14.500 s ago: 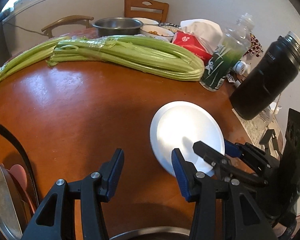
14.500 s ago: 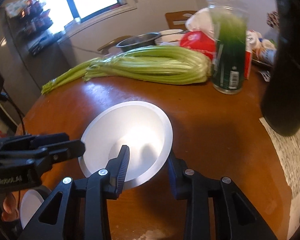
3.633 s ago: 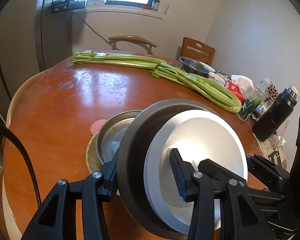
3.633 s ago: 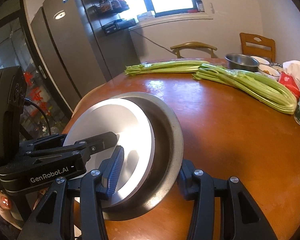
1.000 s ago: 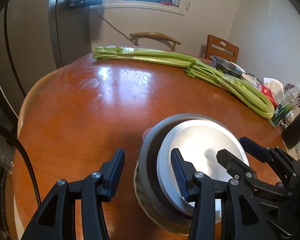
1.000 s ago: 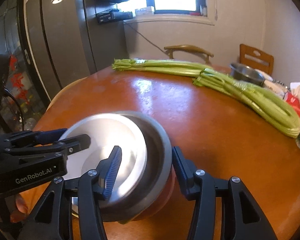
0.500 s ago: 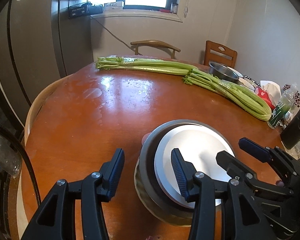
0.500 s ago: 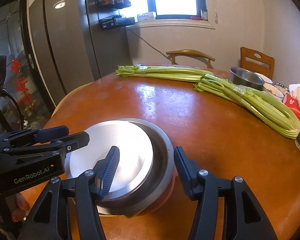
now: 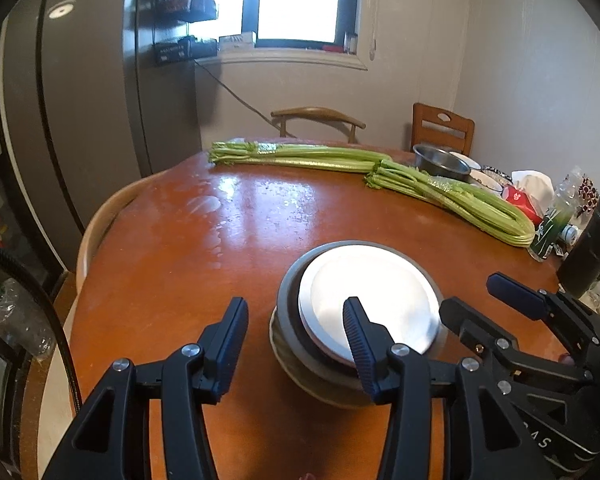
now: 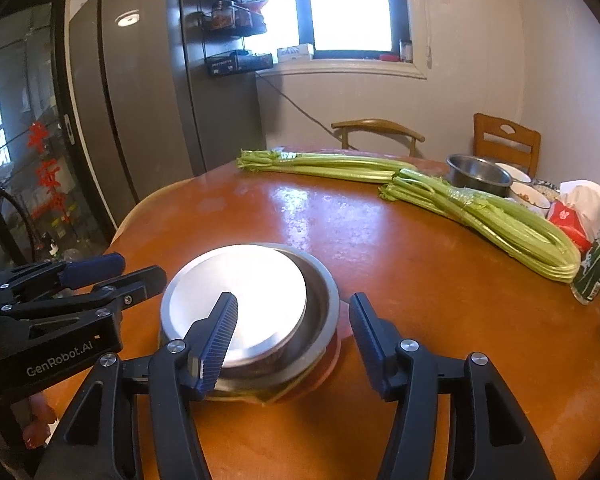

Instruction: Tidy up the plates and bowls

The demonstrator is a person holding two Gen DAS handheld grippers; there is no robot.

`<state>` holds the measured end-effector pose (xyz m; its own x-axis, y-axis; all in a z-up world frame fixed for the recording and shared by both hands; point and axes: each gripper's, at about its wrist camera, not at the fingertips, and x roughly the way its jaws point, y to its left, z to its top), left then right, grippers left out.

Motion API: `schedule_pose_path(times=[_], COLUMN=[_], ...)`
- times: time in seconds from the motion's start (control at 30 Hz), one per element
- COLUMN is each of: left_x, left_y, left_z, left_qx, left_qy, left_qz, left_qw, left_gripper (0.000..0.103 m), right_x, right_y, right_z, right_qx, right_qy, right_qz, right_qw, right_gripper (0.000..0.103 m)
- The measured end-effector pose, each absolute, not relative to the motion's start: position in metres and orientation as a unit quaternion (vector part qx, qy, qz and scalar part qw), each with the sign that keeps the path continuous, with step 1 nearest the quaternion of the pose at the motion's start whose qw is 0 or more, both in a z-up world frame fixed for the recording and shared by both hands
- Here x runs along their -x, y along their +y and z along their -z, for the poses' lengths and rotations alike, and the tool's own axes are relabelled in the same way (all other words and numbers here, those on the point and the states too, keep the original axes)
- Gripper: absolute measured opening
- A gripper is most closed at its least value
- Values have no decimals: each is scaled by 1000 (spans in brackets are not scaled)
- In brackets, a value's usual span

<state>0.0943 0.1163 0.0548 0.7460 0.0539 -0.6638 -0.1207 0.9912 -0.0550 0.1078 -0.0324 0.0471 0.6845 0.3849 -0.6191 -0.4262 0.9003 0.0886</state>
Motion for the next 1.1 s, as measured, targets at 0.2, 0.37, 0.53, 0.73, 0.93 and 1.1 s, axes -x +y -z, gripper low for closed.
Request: schedule_pose_path(times=[0.2, 0.37, 0.53, 0.73, 0.93, 1.1], left_x=[-66, -46, -27, -13, -6, -3], left_y=[102, 87, 75, 72, 67, 64], left_z=[-45, -28, -20, -14, -1, 4], left_qx=[38, 36, 34, 43, 36, 31], left_qy=[360, 370, 370, 363, 377, 380], left_qz=[-50, -65, -69, -79, -73, -67], left_qw=[931, 926, 926, 928, 923, 922], left_gripper=[50, 51, 53, 53, 54, 54], right_x=[-75, -53, -32, -17, -8, -5], right_y=[-47, -60, -73, -87, -91, -92], right_z=[-44, -40, -29, -15, 0, 7], right_qx=[35, 22, 19, 10, 15, 18], right_qy=[321, 320, 323, 325, 338, 344], right_qz=[-218, -222, -214, -198, -196, -198], right_qw=[921, 921, 922, 925, 921, 918], right_gripper=[65, 70, 70, 70, 70, 70])
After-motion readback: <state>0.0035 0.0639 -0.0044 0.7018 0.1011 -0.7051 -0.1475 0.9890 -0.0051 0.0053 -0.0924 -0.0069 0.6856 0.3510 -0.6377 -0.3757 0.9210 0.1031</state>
